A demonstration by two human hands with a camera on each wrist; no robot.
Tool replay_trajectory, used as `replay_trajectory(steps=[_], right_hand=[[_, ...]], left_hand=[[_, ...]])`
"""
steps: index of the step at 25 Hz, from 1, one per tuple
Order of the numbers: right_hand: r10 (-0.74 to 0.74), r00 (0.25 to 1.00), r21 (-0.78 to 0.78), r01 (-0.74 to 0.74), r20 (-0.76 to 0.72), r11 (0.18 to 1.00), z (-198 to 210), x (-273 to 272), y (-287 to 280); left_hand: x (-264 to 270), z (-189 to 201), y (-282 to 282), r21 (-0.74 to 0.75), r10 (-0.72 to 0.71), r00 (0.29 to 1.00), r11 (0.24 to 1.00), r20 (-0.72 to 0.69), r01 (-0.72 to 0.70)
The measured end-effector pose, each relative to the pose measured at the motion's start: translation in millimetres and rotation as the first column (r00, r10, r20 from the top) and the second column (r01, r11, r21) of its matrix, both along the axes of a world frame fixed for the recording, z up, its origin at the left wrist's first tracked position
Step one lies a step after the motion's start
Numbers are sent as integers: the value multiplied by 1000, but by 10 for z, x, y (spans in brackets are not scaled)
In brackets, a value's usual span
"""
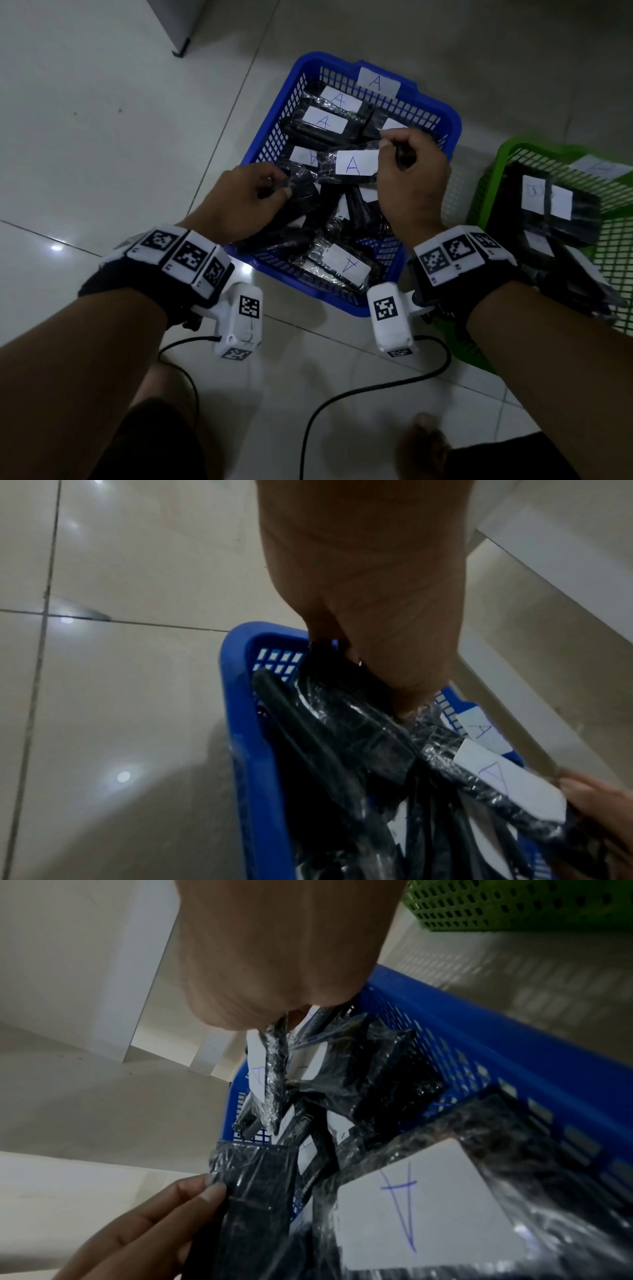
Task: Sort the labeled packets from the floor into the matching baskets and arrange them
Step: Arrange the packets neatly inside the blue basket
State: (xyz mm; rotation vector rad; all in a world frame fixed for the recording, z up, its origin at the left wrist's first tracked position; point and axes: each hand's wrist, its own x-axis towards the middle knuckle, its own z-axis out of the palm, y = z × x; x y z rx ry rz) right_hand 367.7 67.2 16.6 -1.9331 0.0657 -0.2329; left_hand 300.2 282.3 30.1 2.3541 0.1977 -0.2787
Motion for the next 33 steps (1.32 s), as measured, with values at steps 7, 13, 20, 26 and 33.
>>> replay_trajectory(steps=[7, 13, 20, 26, 33], right_hand=[[48, 999, 3, -48, -2, 999, 8, -41, 22], [-79, 994, -102, 87, 75, 991, 54, 19, -158], [-19, 996, -334, -11, -85, 943, -2, 105, -436], [-279, 955, -39, 276, -96, 960, 14, 401, -394], [-233, 949, -163, 201, -212, 966, 61, 401, -343]], left_hand=[[-38, -58, -70, -120, 69, 997, 990, -33, -73], [51, 36, -233, -248, 275, 939, 943, 208, -221], [277, 23, -636, -205, 98, 901, 979, 424, -10], [198, -69, -727, 68, -162, 803, 986, 574, 150], [302, -188, -848, 191, -349, 761, 937, 548, 292]])
